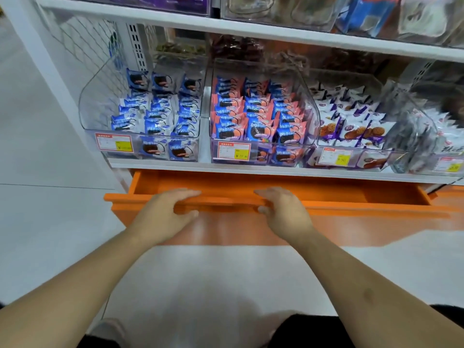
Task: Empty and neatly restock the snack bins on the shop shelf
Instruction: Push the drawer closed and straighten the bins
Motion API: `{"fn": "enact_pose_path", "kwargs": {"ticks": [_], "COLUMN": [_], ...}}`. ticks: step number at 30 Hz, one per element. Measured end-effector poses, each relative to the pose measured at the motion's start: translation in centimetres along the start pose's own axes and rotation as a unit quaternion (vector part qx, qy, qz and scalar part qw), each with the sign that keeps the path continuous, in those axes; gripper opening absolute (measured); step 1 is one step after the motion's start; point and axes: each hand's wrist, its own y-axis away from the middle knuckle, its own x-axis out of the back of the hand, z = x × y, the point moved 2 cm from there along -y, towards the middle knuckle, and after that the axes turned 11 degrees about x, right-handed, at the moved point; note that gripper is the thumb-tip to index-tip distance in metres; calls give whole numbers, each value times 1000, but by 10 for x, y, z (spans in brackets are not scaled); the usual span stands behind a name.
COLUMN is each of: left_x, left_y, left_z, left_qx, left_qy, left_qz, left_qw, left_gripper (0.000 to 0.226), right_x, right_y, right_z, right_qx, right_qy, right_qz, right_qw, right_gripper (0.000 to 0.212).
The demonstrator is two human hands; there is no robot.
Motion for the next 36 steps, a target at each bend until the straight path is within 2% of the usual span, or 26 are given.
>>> {"fn": "enact_pose_path", "kwargs": {"ticks": [2,4,6,7,10,13,15,17,23,33,36], "left_x": [-4,-15,-29,-37,-52,-56,-58,-63,-69,-69,-60], "left_y": [5,8,9,7,-1,-14,-23,-30,-46,-59,-58], "left_z": [1,1,-4,-7,-21,-31,-36,-38,-40,-41,-32], "left_qx": [-39,-54,-48,-41,16,43,41,43,46,54,66], "left_qy": [0,0,-27,-62,-157,-211,-230,-229,-230,-219,-220], "left_qz": [68,62,17,-4,-56,-51,-22,-12,11,5,-17], "left_qw": [997,997,998,997,986,975,972,972,972,974,973], "left_gripper": [43,40,46,55,79,84,86,88,93,94,92], "right_x": [-1,-3,-10,-16,-30,-36,-34,-33,-45,-43,-32], "right_y": [4,9,14,16,24,26,22,18,5,-12,-16], "right_z": [4,5,6,8,23,34,35,35,39,46,45], "right_qx": [17,15,-24,-54,-126,-175,-174,-173,-168,-166,-170], "right_qy": [6,1,0,3,2,-17,11,8,26,61,54], "right_qz": [68,109,83,52,-23,-18,22,29,-17,-44,-82], "right_qw": [997,994,996,997,992,984,984,985,985,983,980], "right_gripper": [46,35,24,27,53,68,67,67,83,89,89]}}
